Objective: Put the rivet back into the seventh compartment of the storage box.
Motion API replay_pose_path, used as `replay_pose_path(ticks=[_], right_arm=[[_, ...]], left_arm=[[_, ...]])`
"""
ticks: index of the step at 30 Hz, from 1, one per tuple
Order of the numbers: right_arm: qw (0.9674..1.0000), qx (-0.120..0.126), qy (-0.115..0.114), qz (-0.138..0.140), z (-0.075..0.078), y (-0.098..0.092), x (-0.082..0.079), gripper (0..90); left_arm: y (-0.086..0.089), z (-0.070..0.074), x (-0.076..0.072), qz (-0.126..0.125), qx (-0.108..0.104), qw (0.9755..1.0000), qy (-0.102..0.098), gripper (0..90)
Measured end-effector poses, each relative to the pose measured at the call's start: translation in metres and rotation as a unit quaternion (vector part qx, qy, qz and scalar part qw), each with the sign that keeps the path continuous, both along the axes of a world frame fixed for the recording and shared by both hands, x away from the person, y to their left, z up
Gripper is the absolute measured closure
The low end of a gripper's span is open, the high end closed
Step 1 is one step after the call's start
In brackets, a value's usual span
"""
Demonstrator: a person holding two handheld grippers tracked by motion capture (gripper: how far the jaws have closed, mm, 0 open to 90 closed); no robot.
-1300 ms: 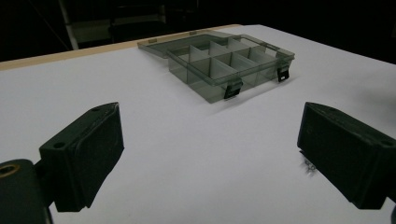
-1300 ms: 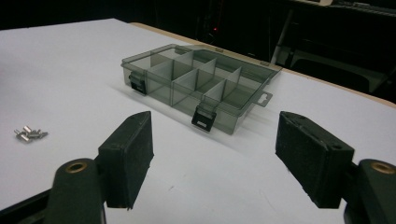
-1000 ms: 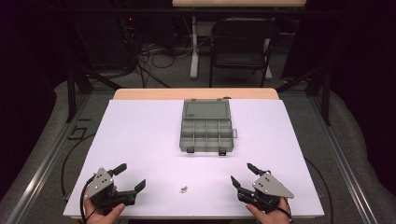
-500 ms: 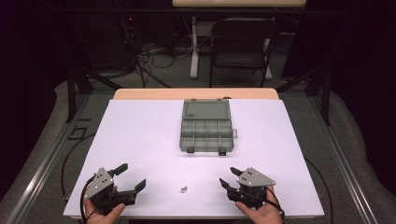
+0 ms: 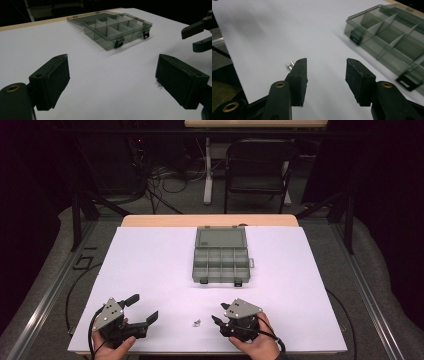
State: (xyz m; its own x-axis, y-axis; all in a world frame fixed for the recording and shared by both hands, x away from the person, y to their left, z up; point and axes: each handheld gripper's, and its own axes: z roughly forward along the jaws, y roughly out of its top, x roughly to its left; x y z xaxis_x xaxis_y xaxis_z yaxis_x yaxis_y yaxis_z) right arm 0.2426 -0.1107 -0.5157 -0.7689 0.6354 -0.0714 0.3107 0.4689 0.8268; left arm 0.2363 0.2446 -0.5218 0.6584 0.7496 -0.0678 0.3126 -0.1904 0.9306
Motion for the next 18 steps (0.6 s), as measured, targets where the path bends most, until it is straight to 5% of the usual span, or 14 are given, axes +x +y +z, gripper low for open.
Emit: replay_pose_path(ticks=[5, 10, 13, 18], right_arm=[[0.9995, -0.003, 0.01, 0.03, -0.006, 0.017, 0.006, 63.0], [0.9981, -0.008, 0.046, 0.039, -0.017, 0.029, 0.017, 72.9], [0.9961, -0.002, 0.077, 0.043, -0.023, 0.036, 0.024, 74.9], [0.9946, -0.004, 0.091, 0.049, -0.029, 0.042, 0.029, 73.4]], left_arm=[[0.0, 0.0, -0.001, 0.002, -0.001, 1.0, -0.001, 12.7], [0.0, -0.001, 0.0, 0.0, 0.003, 1.0, 0.003, 13.5], [0.001, -0.001, 0.0, -0.001, 0.003, 1.0, 0.004, 14.0], [0.001, -0.001, 0.0, 0.0, 0.003, 1.0, 0.005, 14.1]])
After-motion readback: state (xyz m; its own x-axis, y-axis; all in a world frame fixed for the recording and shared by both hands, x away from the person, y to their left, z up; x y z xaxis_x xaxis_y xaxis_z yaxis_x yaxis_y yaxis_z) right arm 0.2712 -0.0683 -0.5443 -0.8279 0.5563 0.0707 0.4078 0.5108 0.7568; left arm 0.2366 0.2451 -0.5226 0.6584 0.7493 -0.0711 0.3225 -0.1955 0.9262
